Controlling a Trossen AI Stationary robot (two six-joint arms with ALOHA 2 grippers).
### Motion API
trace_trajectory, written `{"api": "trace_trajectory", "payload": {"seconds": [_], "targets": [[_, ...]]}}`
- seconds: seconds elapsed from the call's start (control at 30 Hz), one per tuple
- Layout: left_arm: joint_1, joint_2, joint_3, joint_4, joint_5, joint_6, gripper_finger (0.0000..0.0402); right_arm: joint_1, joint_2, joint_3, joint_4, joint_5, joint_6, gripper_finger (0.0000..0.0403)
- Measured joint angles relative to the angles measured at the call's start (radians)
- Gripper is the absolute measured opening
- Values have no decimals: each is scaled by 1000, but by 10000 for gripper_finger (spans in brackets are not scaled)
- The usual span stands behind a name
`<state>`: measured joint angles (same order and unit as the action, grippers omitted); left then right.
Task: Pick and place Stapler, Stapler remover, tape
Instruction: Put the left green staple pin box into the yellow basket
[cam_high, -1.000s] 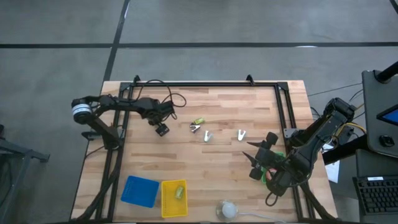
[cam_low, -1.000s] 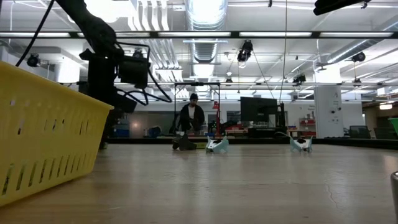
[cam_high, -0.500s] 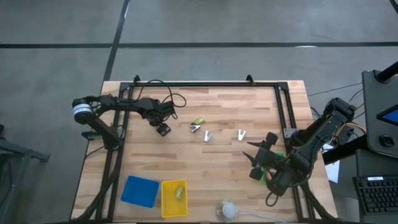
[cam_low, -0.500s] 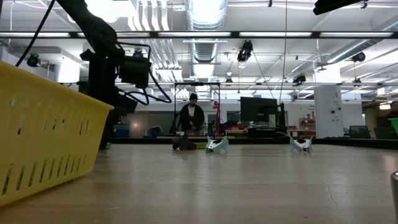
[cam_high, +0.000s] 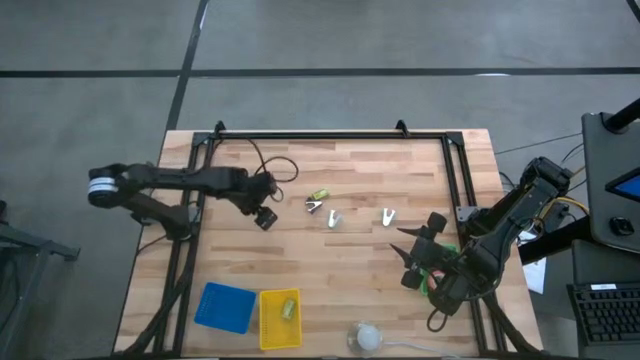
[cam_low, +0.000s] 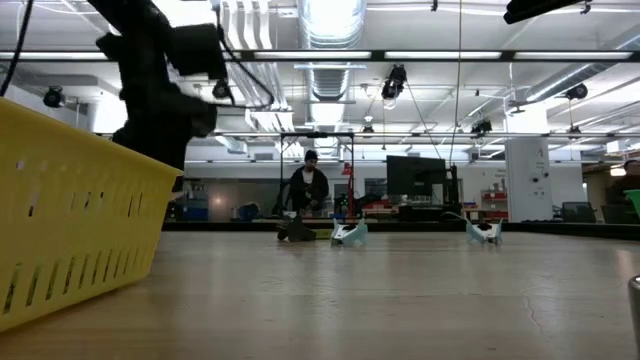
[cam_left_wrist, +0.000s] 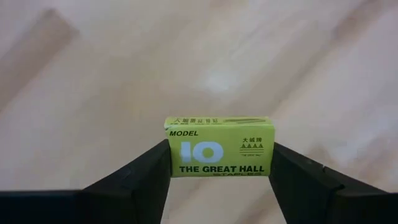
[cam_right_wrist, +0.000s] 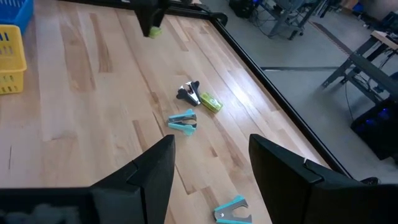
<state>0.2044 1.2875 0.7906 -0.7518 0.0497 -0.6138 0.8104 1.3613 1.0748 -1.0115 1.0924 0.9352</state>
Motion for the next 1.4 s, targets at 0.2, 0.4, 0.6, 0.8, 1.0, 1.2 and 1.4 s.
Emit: {"api": "trace_trajectory", "payload": {"seconds": [0.2,0.4,0.6,0.8,1.0,1.2,1.4], "targets": [[-239,-59,0,91,43,-187,246,0,0,0,0,0,0,201],[-488,-44,0,319,23,-368,246,0,0,0,0,8,-1,201],[-661,4,10,585,-61,-439,246,-6,0,0,0,8,-1,201],[-768,80,65,603,-124,-448,246,-6,0,0,1,9,3,201],[-824,189,129,573,-137,-450,246,-6,0,-1,1,8,3,201],[-835,285,192,432,-77,-459,246,-6,0,-1,1,8,3,201],[-849,348,237,402,36,-488,246,-6,0,-1,0,3,3,201]]}}
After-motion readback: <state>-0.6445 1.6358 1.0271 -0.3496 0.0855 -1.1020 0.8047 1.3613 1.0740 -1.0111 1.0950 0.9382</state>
